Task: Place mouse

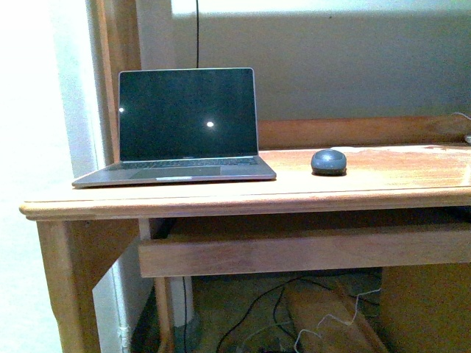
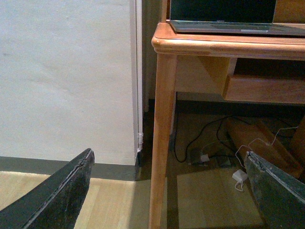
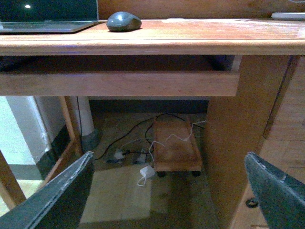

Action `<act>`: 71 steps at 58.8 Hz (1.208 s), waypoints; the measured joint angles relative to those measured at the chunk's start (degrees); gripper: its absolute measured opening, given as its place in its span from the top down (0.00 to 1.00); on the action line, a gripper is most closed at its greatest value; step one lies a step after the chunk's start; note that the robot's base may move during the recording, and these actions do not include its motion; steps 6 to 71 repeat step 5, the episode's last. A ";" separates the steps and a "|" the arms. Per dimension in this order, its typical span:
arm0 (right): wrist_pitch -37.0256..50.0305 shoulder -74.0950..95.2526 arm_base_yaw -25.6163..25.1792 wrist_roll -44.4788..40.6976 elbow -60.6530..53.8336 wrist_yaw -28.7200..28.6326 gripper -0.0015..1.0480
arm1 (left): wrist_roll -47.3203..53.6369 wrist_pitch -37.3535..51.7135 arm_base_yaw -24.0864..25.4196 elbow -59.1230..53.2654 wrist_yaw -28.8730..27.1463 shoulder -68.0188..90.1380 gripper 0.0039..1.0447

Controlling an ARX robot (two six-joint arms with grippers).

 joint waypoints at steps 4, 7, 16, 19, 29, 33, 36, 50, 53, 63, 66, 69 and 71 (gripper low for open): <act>0.00 0.00 0.00 0.00 0.00 0.00 0.07 | 0.00 0.00 0.00 0.00 0.02 0.00 0.07; 0.00 0.00 0.00 0.00 0.00 0.00 0.07 | 0.00 0.00 0.00 0.00 0.00 0.00 0.07; 0.00 0.00 0.00 0.00 0.00 0.00 0.07 | 0.00 0.00 0.00 0.00 0.00 0.00 0.07; 0.00 0.00 0.00 0.00 0.00 0.00 0.07 | 0.00 0.00 0.00 0.00 0.00 0.00 0.07; 0.00 0.00 0.00 0.00 0.00 0.00 0.07 | 0.00 0.00 0.00 0.00 0.00 0.00 0.07; 0.00 0.00 0.00 0.00 0.00 0.00 0.07 | 0.00 0.00 0.00 0.00 0.00 0.00 0.07; 0.00 0.00 0.00 0.00 0.00 0.00 0.07 | 0.00 0.00 0.00 0.00 0.00 0.00 0.07; 0.00 0.00 0.00 0.00 0.00 0.00 0.07 | 0.00 0.00 0.00 0.00 0.00 0.00 0.07; 0.00 0.00 0.00 0.00 0.00 0.00 0.07 | 0.00 0.00 0.00 0.00 0.00 0.00 0.07; 0.00 0.00 0.00 0.00 0.00 0.00 0.07 | 0.00 0.00 0.00 0.00 0.00 0.00 0.07; 0.00 0.00 0.00 0.00 0.00 0.00 0.07 | 0.00 0.00 0.00 0.00 0.00 0.00 0.07; 0.00 0.00 0.00 0.00 0.00 0.00 0.07 | 0.00 0.00 0.00 0.00 0.00 0.00 0.07; 0.00 0.00 0.00 0.00 0.00 0.00 0.07 | 0.00 0.00 0.00 0.00 0.00 0.00 0.07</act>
